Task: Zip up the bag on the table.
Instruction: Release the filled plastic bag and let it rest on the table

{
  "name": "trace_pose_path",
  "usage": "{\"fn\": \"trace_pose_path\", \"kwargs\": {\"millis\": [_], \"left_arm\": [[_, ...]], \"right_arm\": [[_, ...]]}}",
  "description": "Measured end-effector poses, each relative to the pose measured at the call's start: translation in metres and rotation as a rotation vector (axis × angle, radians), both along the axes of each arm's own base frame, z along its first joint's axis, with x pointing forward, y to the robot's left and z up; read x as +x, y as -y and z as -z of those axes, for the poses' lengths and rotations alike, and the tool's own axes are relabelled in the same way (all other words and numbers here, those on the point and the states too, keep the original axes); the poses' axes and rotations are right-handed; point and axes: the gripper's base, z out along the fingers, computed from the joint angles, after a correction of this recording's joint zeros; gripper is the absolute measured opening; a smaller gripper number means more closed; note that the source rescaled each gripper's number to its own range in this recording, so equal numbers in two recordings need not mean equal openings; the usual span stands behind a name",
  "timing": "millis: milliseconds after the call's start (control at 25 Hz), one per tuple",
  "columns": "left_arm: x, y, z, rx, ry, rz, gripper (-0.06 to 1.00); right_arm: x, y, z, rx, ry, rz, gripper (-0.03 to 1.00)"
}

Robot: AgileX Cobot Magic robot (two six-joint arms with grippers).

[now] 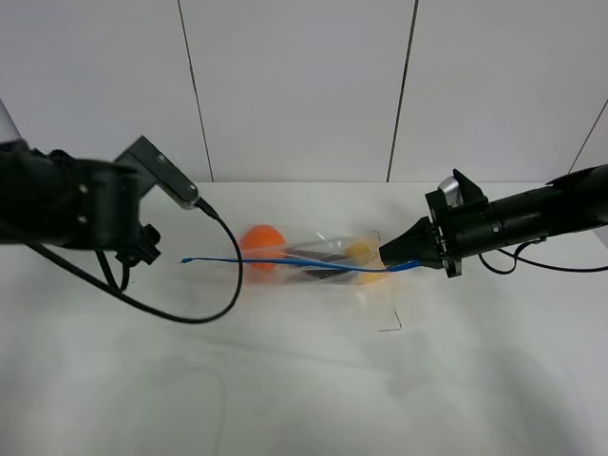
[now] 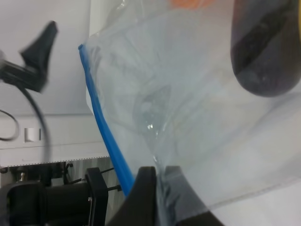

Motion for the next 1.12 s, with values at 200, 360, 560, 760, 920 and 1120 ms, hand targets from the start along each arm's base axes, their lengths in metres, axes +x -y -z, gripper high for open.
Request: {"fn": "trace_pose_path", "kwargs": {"millis": [200,360,560,760,920,1120], "left_arm": [[-0.002,-0.043,-0.031,-0.227,-0.15,-0.142,1.0],[-0.008,-0.086,-0.058,-0.47,-0.132,-0.252,1.0],[-0.025,-0.126,-0.072,-0.614,-0.129,-0.354,1.0],[-0.042,-0.129,-0.075,-0.691,-0.239,-0.367,1.0],[-0.053,-0.125,-0.08,-0.738,-0.279,-0.377,1.0],[-0.082,-0.119,-0.092,-0.801,-0.193,-0.325,1.0]], "right_arm": [[0.0,0.0,0.0,0.0,0.0,0.0,0.0],[0.0,0.0,0.0,0.0,0.0,0.0,0.0],[0.0,0.0,0.0,0.0,0.002,-0.001,0.0],[0.0,0.0,0.0,0.0,0.004,-0.002,0.0],[0.0,0.0,0.0,-0.003,0.01,-0.007,0.0],[0.0,0.0,0.0,-0.006,0.015,-0.013,0.0]]}}
